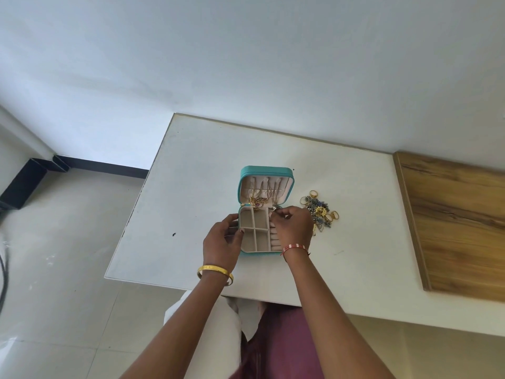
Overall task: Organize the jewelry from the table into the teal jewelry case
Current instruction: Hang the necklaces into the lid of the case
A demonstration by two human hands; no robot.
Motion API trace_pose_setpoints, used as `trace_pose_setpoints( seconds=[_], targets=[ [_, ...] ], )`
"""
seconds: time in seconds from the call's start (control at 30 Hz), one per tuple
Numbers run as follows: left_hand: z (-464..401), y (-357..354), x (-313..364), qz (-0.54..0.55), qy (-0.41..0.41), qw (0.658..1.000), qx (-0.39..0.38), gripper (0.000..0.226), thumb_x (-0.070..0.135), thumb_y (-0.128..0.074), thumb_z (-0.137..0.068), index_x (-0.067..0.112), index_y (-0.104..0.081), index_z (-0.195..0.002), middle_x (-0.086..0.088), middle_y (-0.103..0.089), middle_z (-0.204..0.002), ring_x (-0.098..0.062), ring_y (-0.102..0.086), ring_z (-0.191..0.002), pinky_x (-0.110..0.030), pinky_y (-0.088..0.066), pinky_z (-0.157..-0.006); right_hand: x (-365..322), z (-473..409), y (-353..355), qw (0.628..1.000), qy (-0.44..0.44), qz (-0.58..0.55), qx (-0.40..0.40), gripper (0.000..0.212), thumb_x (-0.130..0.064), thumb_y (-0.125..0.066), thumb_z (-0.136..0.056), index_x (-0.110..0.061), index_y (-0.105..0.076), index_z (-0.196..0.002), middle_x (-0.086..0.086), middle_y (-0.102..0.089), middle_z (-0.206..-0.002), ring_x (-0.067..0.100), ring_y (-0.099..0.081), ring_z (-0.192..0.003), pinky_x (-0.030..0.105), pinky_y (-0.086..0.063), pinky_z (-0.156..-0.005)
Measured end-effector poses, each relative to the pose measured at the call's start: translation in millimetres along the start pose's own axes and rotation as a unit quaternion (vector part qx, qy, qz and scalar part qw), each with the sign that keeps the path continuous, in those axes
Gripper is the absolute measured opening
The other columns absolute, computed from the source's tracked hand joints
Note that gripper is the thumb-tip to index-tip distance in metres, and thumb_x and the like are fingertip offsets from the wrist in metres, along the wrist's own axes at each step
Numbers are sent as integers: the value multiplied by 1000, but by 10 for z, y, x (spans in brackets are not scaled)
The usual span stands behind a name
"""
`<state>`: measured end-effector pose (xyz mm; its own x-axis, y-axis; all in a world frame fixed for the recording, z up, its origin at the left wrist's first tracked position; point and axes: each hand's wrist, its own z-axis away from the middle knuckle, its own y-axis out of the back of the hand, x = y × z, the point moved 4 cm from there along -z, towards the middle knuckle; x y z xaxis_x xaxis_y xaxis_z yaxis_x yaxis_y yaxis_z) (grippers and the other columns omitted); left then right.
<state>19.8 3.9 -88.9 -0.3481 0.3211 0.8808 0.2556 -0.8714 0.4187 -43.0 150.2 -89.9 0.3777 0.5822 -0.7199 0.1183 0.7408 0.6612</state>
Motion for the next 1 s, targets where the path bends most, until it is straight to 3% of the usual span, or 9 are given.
trace_pose_setpoints(
  seconds=[0.13, 0.23, 0.33, 0.57, 0.67, 0.83, 0.93, 1.0],
  targets=[
    [-11, 9, -15, 8, -5, 1000, -4, 33, 8, -59, -85, 11, -58, -118, -7, -65, -108, -9, -57, -86, -17, -42, -81, -64, 4, 50, 999, 20, -35, 12, 13, -16, -70, -75, -6, -72, -82, 17, -66, -82, 24, -59, -71, 18, -37, -54],
    [-21, 7, -23, 7, -8, 1000, -10, 32, 8, -59, -85, 11, -59, -118, -6, -65, -106, -9, -57, -85, -13, -42, -77, -159, -2, 94, 997, 28, -65, 29, 13, -15, -69, -77, -5, -71, -85, 15, -67, -83, 23, -59, -70, 21, -42, -58],
    [-24, 10, -39, 10, -10, 1000, -7, 33, 8, -59, -85, 12, -59, -118, -3, -64, -103, -8, -57, -85, 0, -37, -68, -211, -36, 102, 998, 32, -33, 52, 14, -18, -67, -79, -7, -72, -88, 15, -68, -86, 23, -58, -70, 22, -39, -59],
    [-29, 8, -54, 13, -10, 1000, -4, 33, 9, -60, -85, 12, -58, -118, 2, -61, -100, -7, -56, -85, 3, -37, -67, -172, 68, 200, 994, 74, -33, 79, 19, -15, -58, -88, -5, -71, -98, 14, -69, -90, 15, -54, -71, 21, -38, -62],
    [-27, 7, -57, 16, -13, 1000, -2, 33, 8, -60, -85, 11, -58, -118, 3, -60, -98, -7, -56, -85, 6, -37, -63, -68, 134, 242, 993, 75, -13, 89, 17, -13, -59, -86, -8, -70, -98, 13, -66, -86, 21, -57, -74, 27, -47, -65],
    [-16, 8, -48, 15, -8, 1000, -5, 34, 9, -60, -85, 11, -58, -119, 3, -61, -99, -6, -56, -85, 4, -37, -64, -2, 139, 148, 993, 80, 64, 64, 27, -22, -63, -84, -10, -67, -108, 14, -63, -88, 28, -60, -82, 33, -49, -70],
    [-16, 19, -42, 15, -6, 1000, -8, 34, 9, -60, -85, 11, -58, -120, 4, -60, -99, -6, -56, -85, 3, -37, -67, -32, 111, 133, 989, 94, 88, 77, 22, -22, -62, -84, -10, -68, -102, 15, -63, -90, 29, -60, -84, 31, -46, -66],
    [-14, 23, -34, 14, -7, 1000, -9, 34, 9, -60, -85, 11, -58, -120, 2, -62, -101, -7, -56, -86, -6, -41, -74, -54, 99, 142, 985, 108, 97, 92, 16, -20, -64, -84, -10, -69, -94, 14, -63, -87, 30, -60, -80, 29, -43, -62]
  ],
)
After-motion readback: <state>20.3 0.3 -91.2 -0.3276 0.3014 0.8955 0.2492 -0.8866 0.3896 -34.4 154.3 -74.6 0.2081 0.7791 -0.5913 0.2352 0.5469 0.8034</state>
